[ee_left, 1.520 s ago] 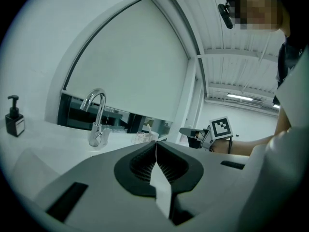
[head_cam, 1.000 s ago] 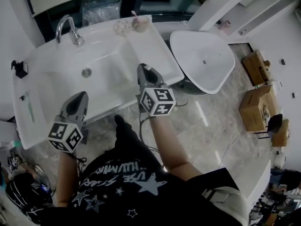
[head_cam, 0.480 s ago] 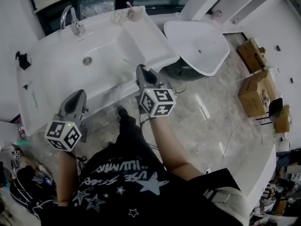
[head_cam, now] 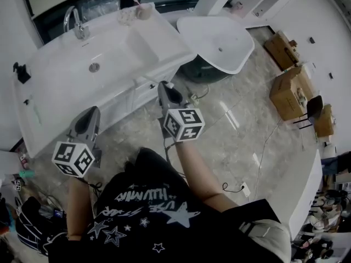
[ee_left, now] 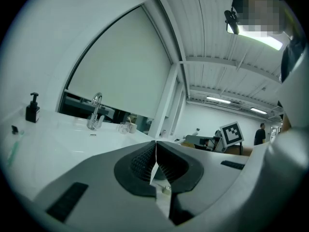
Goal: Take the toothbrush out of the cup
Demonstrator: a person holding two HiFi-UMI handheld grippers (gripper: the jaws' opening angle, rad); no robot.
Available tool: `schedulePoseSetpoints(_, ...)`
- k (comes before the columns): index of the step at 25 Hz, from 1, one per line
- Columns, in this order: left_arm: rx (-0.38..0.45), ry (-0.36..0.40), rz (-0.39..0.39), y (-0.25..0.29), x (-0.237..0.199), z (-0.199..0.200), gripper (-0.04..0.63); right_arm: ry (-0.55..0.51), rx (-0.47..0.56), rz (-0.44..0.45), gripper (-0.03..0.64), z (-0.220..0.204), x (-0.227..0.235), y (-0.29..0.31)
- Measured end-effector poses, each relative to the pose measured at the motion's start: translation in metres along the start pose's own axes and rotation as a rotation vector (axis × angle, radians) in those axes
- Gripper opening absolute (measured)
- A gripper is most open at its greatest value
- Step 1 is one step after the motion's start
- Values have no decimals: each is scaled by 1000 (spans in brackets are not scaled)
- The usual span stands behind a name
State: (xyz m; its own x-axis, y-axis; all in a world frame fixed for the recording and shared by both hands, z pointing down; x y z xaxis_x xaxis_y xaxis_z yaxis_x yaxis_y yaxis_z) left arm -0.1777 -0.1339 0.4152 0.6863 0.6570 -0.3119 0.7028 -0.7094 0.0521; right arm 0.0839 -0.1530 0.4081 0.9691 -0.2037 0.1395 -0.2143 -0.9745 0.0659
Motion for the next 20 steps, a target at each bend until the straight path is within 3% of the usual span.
schedulePoseSetpoints(10,-10,-4,-16,6,13,-19,9,18,-10,22,20,-16,4,-14)
schedulePoseSetpoints(20,-17,21,6,-23,71,-28,9,66,-29,82,20,-24,1,-69)
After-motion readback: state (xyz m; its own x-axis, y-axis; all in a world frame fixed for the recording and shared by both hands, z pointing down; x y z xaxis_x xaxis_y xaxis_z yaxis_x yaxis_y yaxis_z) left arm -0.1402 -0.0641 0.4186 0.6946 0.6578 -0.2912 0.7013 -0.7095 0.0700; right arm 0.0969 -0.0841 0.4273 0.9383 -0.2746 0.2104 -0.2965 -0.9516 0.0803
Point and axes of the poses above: the fingertips, and each gripper's own axes: y forward along the fingers, x to its right, z out of its top, the point moved 4 cm from there along -y, backward along the fingers, and after that the axes turned 5 degrees about x, right-handed, at the moved point
